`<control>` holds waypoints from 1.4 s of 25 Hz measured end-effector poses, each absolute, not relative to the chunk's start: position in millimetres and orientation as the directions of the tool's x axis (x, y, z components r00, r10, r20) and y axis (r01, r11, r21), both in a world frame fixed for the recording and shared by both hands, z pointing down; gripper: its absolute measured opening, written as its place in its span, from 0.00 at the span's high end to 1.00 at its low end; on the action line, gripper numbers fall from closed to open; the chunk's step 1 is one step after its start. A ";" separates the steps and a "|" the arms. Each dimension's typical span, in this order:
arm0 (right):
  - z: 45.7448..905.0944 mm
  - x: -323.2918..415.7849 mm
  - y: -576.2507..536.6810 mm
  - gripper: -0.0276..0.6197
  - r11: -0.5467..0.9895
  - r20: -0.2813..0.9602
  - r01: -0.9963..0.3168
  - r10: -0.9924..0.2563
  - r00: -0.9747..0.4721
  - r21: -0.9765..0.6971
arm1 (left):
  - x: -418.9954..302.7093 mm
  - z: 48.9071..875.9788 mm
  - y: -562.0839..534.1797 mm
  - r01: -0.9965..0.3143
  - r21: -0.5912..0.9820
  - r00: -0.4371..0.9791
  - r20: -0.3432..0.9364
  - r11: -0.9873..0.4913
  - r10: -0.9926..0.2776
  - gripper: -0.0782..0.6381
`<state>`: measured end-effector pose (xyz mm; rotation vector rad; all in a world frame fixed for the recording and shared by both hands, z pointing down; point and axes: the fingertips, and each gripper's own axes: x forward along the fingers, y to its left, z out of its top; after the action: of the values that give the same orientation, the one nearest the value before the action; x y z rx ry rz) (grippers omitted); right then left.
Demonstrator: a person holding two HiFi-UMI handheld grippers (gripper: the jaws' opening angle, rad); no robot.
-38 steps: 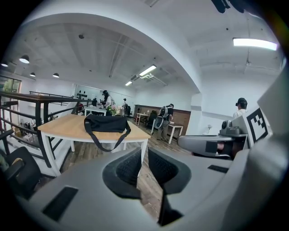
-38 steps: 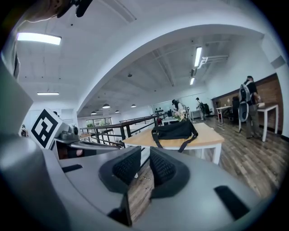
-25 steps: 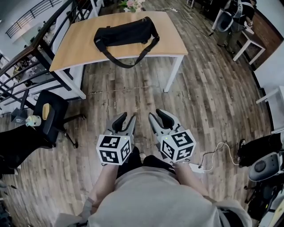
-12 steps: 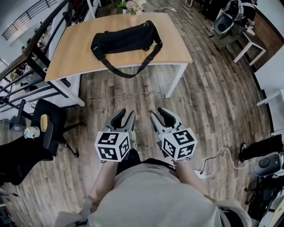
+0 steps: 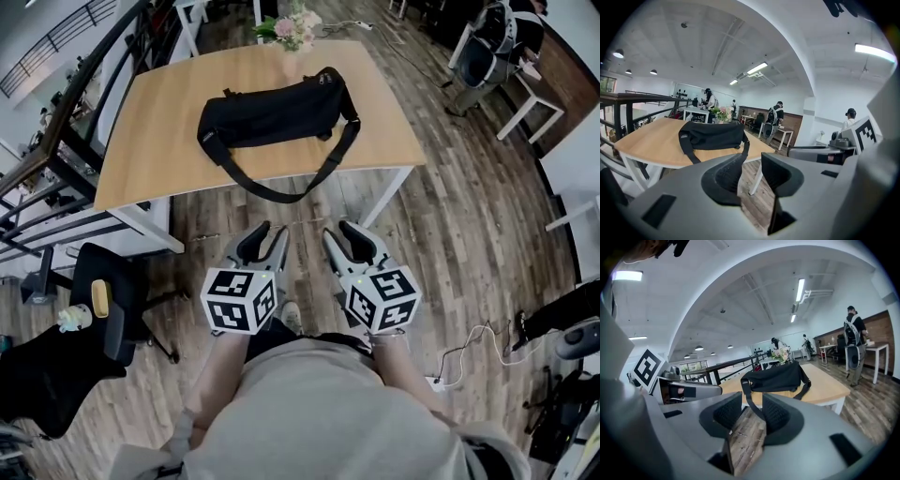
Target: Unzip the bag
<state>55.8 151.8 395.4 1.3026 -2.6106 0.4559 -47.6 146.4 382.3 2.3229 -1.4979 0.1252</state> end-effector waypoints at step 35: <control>403.9 30.1 -62.4 0.77 0.582 0.347 -0.790 -0.712 -0.610 -0.195 | -77.2 407.4 -56.0 -0.867 0.359 0.456 0.292 -0.346 -0.841 0.69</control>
<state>30.1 -62.4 403.9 1.2472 -2.5823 0.4885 -77.2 -56.0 407.4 2.2476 -1.4281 0.0759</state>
